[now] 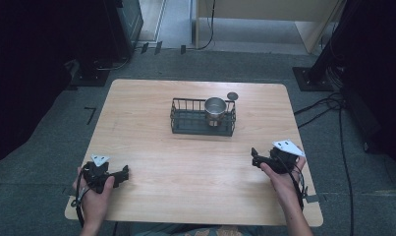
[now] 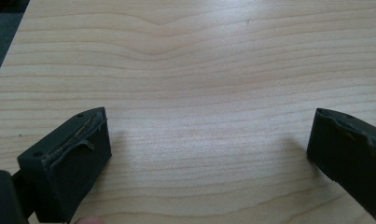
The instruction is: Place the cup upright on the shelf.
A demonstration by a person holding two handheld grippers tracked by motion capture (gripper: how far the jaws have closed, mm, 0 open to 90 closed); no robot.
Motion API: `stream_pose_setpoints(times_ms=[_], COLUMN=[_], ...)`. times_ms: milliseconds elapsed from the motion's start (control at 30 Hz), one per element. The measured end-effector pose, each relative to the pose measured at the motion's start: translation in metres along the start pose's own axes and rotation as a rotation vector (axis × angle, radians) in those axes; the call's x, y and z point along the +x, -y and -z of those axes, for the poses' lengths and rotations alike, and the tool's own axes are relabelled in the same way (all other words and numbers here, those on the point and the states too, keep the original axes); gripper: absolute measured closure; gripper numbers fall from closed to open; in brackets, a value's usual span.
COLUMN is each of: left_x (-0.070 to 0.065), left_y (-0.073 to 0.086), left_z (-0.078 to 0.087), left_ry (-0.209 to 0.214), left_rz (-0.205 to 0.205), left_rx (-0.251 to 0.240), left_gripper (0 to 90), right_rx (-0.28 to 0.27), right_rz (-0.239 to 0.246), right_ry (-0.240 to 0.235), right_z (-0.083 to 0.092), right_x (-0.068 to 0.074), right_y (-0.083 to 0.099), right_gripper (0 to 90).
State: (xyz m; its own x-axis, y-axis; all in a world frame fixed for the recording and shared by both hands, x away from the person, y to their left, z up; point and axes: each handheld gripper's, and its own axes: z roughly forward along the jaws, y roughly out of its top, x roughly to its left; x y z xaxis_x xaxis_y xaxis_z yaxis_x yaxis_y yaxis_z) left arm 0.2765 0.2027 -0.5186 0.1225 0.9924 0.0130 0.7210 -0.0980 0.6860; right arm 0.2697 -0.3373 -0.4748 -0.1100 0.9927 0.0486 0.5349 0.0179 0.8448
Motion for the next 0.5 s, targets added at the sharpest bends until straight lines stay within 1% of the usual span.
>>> stream_pose_setpoints(times_ms=[33, 100, 133, 500], left_x=[0.000, 0.000, 0.000, 0.000], left_y=[0.000, 0.000, 0.000, 0.000], left_z=[0.000, 0.000, 0.000, 0.000], left_ry=[0.000, 0.000, 0.000, 0.000], left_rz=[0.000, 0.000, 0.000, 0.000], left_rx=[0.000, 0.000, 0.000, 0.000], left_gripper=[0.0, 0.0, 0.0, 0.0], right_rx=[0.010, 0.012, 0.021, 0.067], right_rz=[-0.005, -0.007, -0.010, -0.027], right_ry=[0.009, 0.012, 0.019, 0.052], right_z=[0.002, 0.002, 0.003, 0.008], right_x=[-0.004, -0.005, -0.009, -0.028], right_y=[0.005, 0.006, 0.010, 0.033], right_gripper=[0.0, 0.0, 0.0, 0.0])
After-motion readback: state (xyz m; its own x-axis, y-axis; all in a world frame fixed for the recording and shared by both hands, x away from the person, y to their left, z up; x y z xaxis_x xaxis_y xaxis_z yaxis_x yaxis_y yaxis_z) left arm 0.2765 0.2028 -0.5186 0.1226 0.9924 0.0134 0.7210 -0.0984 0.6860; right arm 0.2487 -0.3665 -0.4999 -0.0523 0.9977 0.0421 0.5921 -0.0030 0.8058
